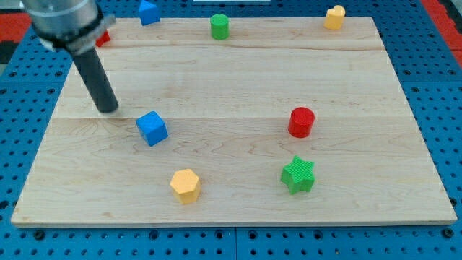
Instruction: Slide the green circle right and down
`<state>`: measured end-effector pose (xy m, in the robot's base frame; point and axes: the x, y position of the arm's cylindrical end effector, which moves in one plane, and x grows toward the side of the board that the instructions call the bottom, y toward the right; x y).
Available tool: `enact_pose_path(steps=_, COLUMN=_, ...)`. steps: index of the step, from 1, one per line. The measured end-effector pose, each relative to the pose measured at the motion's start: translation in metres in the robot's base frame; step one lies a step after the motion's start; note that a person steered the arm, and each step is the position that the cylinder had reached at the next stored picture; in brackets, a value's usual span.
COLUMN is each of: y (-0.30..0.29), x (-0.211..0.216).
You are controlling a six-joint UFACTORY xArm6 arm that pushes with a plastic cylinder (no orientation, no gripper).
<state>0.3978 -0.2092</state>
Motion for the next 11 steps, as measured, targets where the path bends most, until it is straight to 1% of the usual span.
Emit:
enact_pose_path(steps=1, y=0.004, x=-0.068)
enact_pose_path(steps=2, y=0.057, x=-0.127)
enact_pose_path(steps=3, y=0.121, x=-0.174)
enact_pose_path(steps=4, y=0.131, x=-0.206)
enact_pose_path(steps=5, y=0.155, x=-0.204)
enact_pose_path(steps=6, y=0.204, x=-0.205)
enact_pose_path(steps=7, y=0.235, x=-0.204)
enact_pose_path(steps=8, y=0.251, x=-0.197)
enact_pose_path(steps=9, y=0.234, x=-0.205)
enact_pose_path(steps=10, y=0.230, x=-0.205)
enact_pose_path(steps=11, y=0.213, x=-0.201)
